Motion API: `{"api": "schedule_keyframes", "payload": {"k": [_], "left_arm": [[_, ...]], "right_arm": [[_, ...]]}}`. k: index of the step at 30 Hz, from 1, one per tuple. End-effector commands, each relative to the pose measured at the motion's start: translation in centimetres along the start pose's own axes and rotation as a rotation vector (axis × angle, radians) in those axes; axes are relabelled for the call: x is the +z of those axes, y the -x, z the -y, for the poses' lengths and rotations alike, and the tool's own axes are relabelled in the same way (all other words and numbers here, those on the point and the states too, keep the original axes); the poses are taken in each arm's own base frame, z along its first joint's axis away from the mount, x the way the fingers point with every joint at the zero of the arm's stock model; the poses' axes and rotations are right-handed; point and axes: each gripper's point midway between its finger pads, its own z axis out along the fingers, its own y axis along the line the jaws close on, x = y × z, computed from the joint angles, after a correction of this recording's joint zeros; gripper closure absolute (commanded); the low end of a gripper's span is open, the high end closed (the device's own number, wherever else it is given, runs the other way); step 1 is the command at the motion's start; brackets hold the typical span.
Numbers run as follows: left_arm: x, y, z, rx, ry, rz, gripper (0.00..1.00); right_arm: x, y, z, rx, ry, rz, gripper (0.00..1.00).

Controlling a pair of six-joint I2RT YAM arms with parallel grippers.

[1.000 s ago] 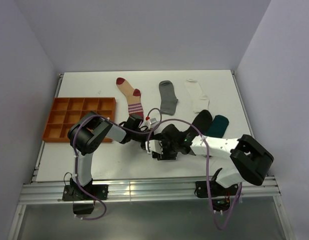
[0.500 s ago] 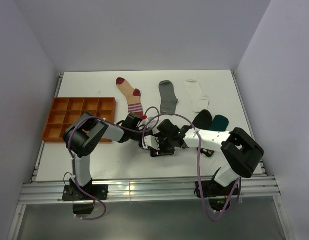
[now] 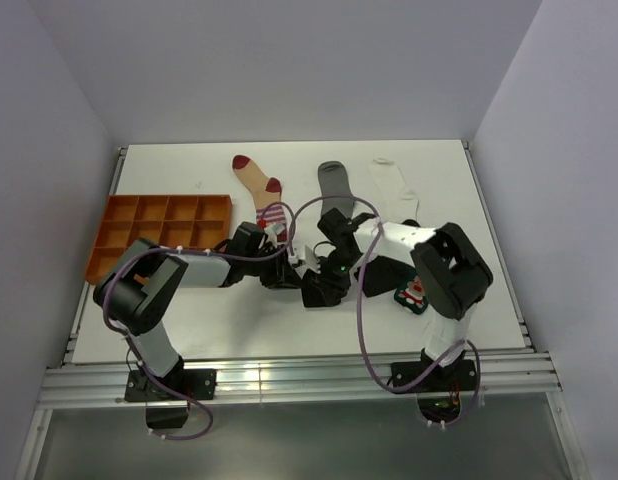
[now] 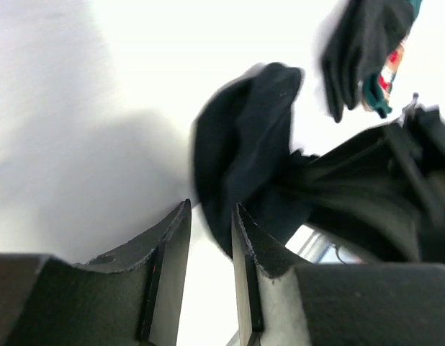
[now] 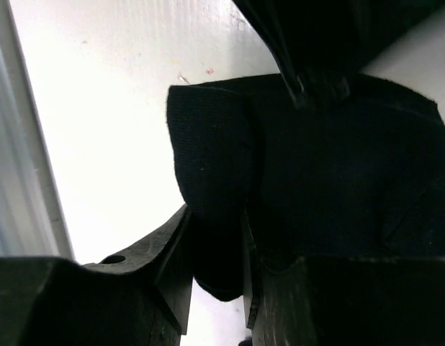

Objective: Roll the socks
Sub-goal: Roll the sock at the center of the board.

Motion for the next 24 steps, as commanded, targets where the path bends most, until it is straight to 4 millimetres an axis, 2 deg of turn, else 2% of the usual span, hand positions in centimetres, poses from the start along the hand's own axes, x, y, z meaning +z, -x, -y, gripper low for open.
{"api": "schedule_keyframes", "payload": {"k": [1, 2, 4, 5, 6, 8, 9, 10, 11, 12, 16, 17, 24], "left_arm": [[-1.2, 1.1, -2.0, 0.026, 0.094, 0.108, 0.65], [-1.5, 0.7, -2.4, 0.027, 0.106, 0.120, 0.66], [-2.3, 1.2, -1.5, 0.057, 0.077, 0.169, 0.66], [-2.6, 0.8, -1.9, 0.064, 0.085, 0.176, 0.66], [-3.1, 1.3, -1.2, 0.088, 0.067, 0.204, 0.65], [-3.6, 1.1, -1.1, 0.113, 0.060, 0.221, 0.64], [-4.1, 1.6, -0.7, 0.148, 0.068, 0.257, 0.63], [-4.1, 1.3, -0.2, 0.178, 0.066, 0.257, 0.60], [-4.2, 1.3, 0.0, 0.217, 0.069, 0.265, 0.59], [-4.6, 1.9, 0.7, 0.248, 0.080, 0.305, 0.57], [-4.2, 1.0, 3.7, 0.393, 0.051, 0.320, 0.47], [-4.2, 1.4, 4.4, 0.430, 0.048, 0.327, 0.47], [-2.3, 0.5, 6.4, 0.603, 0.029, 0.266, 0.44]], "right_arm": [[-1.0, -1.6, -2.2, 0.141, 0.195, -0.044, 0.79], [-1.4, -0.9, -1.5, 0.146, 0.198, -0.033, 0.79], [-1.4, -1.5, -1.3, 0.219, 0.251, -0.053, 0.79], [-1.7, -0.8, -0.6, 0.223, 0.251, -0.048, 0.79], [-1.5, -1.3, -1.1, 0.264, 0.306, -0.075, 0.78], [-1.6, -0.4, -0.3, 0.278, 0.310, -0.072, 0.78], [-1.2, -0.6, -0.2, 0.306, 0.336, -0.084, 0.78], [-1.3, -0.6, -0.6, 0.327, 0.366, -0.098, 0.78], [-1.4, -0.1, -0.2, 0.328, 0.370, -0.089, 0.78], [-1.0, -0.4, -0.1, 0.358, 0.391, -0.102, 0.78], [-0.7, -0.3, -0.2, 0.410, 0.451, -0.117, 0.77], [-0.5, -0.4, 0.1, 0.425, 0.453, -0.121, 0.77], [-0.1, -0.6, 0.8, 0.510, 0.510, -0.144, 0.76]]}}
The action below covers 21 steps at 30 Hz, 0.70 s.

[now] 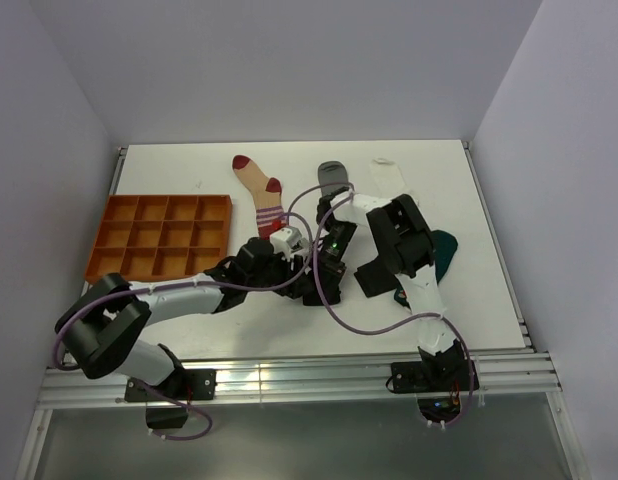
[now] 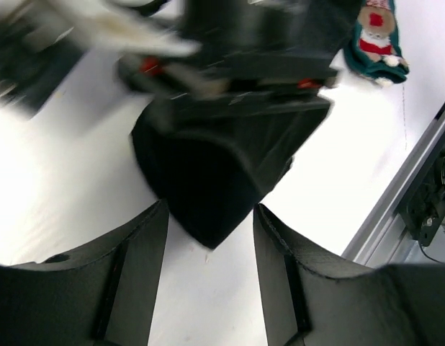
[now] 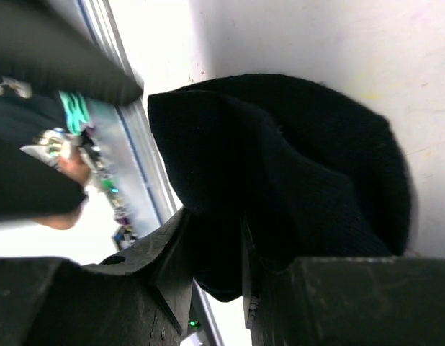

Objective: Roll the socks
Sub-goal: Roll the sock at the center of the board.

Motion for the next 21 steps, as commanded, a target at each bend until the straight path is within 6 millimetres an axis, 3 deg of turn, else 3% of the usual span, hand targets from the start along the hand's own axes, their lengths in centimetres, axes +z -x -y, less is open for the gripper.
{"api": "schedule_keyframes", "payload": {"k": [1, 5, 9, 16, 21], "left_arm": [[0.9, 1.8, 1.3, 0.128, -0.034, 0.030, 0.44], [1.7, 1.3, 2.4, 0.152, -0.102, -0.012, 0.44], [3.0, -0.4, 1.9, 0.150, -0.102, -0.074, 0.45], [3.7, -1.6, 2.3, 0.133, -0.146, -0.109, 0.47], [4.0, -2.6, 1.9, 0.088, -0.138, -0.139, 0.58]], "right_arm": [[-0.2, -0.4, 0.6, 0.046, 0.028, -0.028, 0.76], [-0.2, -0.5, 1.4, 0.081, 0.027, -0.029, 0.76], [-0.4, -0.4, 1.8, 0.092, 0.016, -0.020, 0.76], [-0.3, -0.5, 2.4, 0.106, 0.007, -0.017, 0.76], [-0.2, -0.6, 3.1, 0.104, -0.027, -0.006, 0.76]]}}
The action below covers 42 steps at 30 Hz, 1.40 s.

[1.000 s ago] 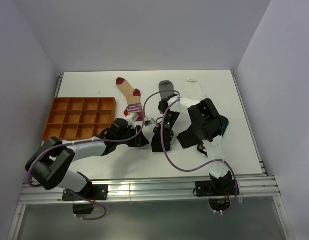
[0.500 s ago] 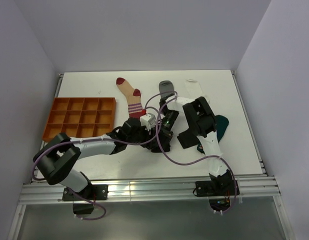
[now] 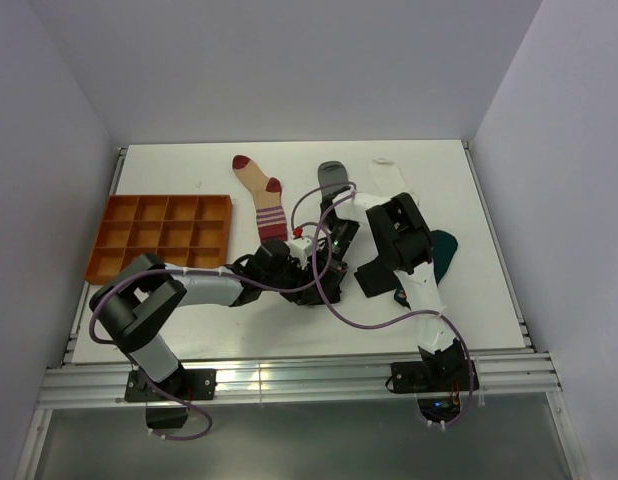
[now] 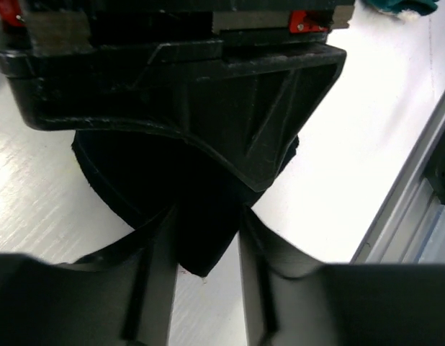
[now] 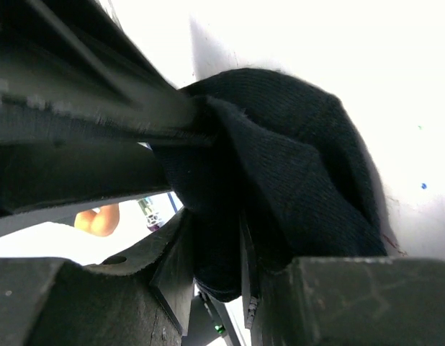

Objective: Roll the socks
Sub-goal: Roll the sock at the center of the board.

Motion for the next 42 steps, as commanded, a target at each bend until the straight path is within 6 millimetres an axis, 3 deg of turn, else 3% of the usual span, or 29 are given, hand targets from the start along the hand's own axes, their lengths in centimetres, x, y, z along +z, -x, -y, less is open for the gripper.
{"api": "schedule_keyframes", "payload": {"k": [1, 8, 15, 25, 37, 42], "left_arm": [[0.5, 0.7, 1.4, -0.013, -0.062, 0.012, 0.62], [0.8, -1.3, 1.5, -0.149, -0.069, -0.058, 1.00], [0.8, -2.2, 0.5, -0.292, 0.043, -0.128, 1.00], [1.0, -2.7, 0.0, -0.401, 0.133, -0.223, 1.00], [0.1, -3.0, -0.8, -0.538, 0.117, -0.294, 1.00], [-0.4, -2.2, -1.3, -0.618, 0.108, -0.313, 1.00]], "right_arm": [[0.0, -0.6, 3.1, -0.021, -0.090, -0.024, 0.76], [-0.4, -0.4, 4.1, -0.034, -0.201, 0.011, 0.71], [-1.9, 0.7, 4.9, -0.089, -0.353, 0.100, 0.57], [-7.1, 2.7, 3.0, -0.163, -0.494, 0.303, 0.49], [-11.5, 1.6, 1.2, -0.235, -0.514, 0.500, 0.47], [-11.9, 0.9, 0.5, -0.336, -0.601, 0.556, 0.45]]}}
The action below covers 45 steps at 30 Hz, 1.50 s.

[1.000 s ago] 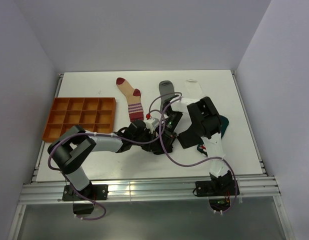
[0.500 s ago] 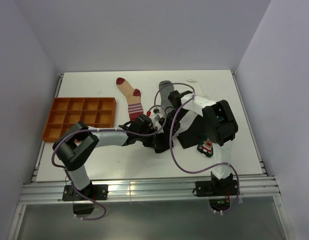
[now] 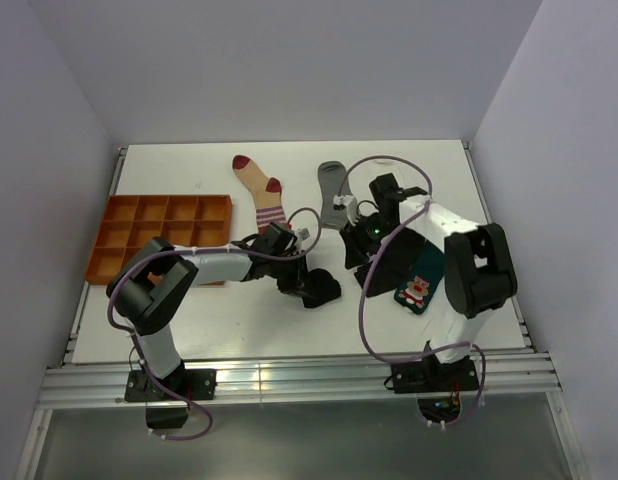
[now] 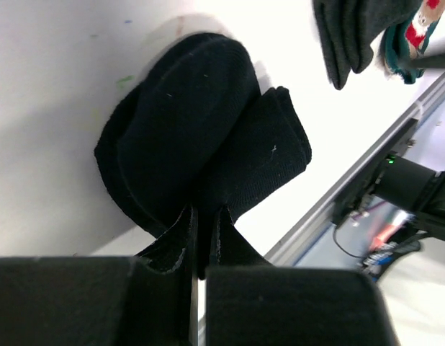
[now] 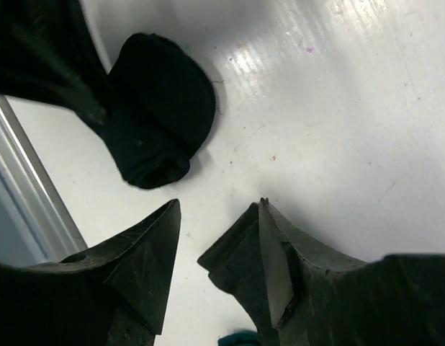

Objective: Roll the socks
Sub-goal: Roll the sock at the center of the board.

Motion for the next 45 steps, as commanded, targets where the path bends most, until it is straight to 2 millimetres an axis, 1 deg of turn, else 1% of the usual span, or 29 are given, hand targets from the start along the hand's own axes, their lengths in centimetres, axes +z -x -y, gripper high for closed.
{"api": "schedule_keyframes", "payload": {"k": [1, 2, 3, 4, 7, 8, 9, 10, 11, 12, 13, 14, 15, 20, 21, 23, 25, 27, 32, 37, 38, 39, 41, 42, 45], "left_arm": [[-0.2, -1.0, -1.9, -0.101, 0.061, -0.083, 1.00], [-0.3, -1.1, -2.1, -0.113, 0.066, -0.095, 1.00], [-0.4, -0.7, -1.9, -0.120, 0.061, -0.093, 1.00], [-0.3, -0.9, -2.0, -0.129, 0.056, -0.112, 1.00], [-0.3, -1.1, -2.0, -0.165, 0.041, -0.148, 1.00], [-0.1, -1.2, -2.3, -0.180, 0.039, -0.161, 1.00], [-0.2, -1.1, -2.6, -0.196, 0.038, -0.167, 1.00], [-0.2, -1.4, -2.6, -0.209, 0.024, -0.187, 1.00], [-0.2, -1.4, -2.6, -0.215, 0.021, -0.192, 1.00], [-0.3, -1.3, -2.9, -0.227, 0.022, -0.197, 1.00], [-0.4, -1.3, -2.9, -0.230, 0.018, -0.204, 1.00], [-0.3, -1.4, -3.1, -0.241, 0.018, -0.217, 1.00], [-0.4, -1.5, -3.1, -0.240, 0.018, -0.224, 1.00], [-0.1, -1.5, -3.2, -0.255, 0.012, -0.254, 1.00], [-0.1, -1.5, -3.2, -0.255, 0.012, -0.258, 1.00], [0.0, -1.5, -3.3, -0.260, 0.013, -0.261, 1.00], [0.0, -1.4, -3.2, -0.265, 0.003, -0.263, 1.00], [0.0, -1.5, -3.2, -0.266, -0.003, -0.267, 1.00], [0.0, -1.5, -3.4, -0.268, -0.004, -0.270, 1.00], [0.0, -1.5, -3.5, -0.264, -0.010, -0.276, 1.00], [-0.1, -1.4, -3.4, -0.259, -0.011, -0.274, 1.00], [-0.1, -1.4, -3.3, -0.255, -0.014, -0.278, 1.00], [-0.2, -1.2, -3.1, -0.249, -0.021, -0.276, 1.00], [-0.2, -1.2, -3.1, -0.243, -0.020, -0.279, 1.00], [-0.3, -1.2, -2.8, -0.236, -0.035, -0.287, 1.00]], "right_arm": [[-1.8, 2.5, -0.7, -0.178, -0.062, 0.133, 0.44], [-2.0, 2.4, -0.9, -0.200, -0.068, 0.144, 0.44], [-1.8, 1.8, -1.2, -0.217, -0.067, 0.144, 0.43], [-2.2, 2.1, -1.7, -0.270, -0.084, 0.155, 0.43], [-1.7, 1.5, -2.8, -0.375, -0.116, 0.150, 0.42], [-1.1, 1.3, -3.6, -0.425, -0.132, 0.127, 0.42], [-0.1, 0.3, -3.8, -0.465, -0.143, 0.116, 0.42], [-0.2, 0.4, -4.4, -0.516, -0.175, 0.123, 0.40], [0.2, 0.2, -4.8, -0.557, -0.190, 0.119, 0.40], [1.5, -0.5, -5.5, -0.618, -0.208, 0.104, 0.39], [1.6, -0.2, -6.2, -0.663, -0.221, 0.121, 0.37], [2.2, -1.0, -6.6, -0.683, -0.220, 0.110, 0.37], [2.6, -0.5, -7.2, -0.728, -0.234, 0.118, 0.37], [3.6, -0.2, -8.1, -0.837, -0.303, 0.144, 0.37], [3.8, 0.0, -8.9, -0.872, -0.302, 0.156, 0.36], [3.9, -0.1, -9.1, -0.893, -0.320, 0.151, 0.36], [4.4, -0.1, -9.5, -0.923, -0.318, 0.145, 0.36], [4.8, -0.2, -9.3, -0.942, -0.334, 0.134, 0.36], [6.2, -0.7, -9.7, -0.992, -0.343, 0.104, 0.38], [7.2, -1.2, -9.3, -1.004, -0.341, 0.059, 0.43], [7.2, -0.8, -9.3, -1.007, -0.344, 0.063, 0.43], [7.4, -1.1, -9.1, -1.006, -0.342, 0.043, 0.44], [7.5, -0.8, -8.9, -1.001, -0.346, 0.025, 0.45], [7.9, -1.1, -8.6, -0.992, -0.345, 0.004, 0.48], [8.2, -1.1, -8.0, -0.991, -0.364, -0.022, 0.50]]}}
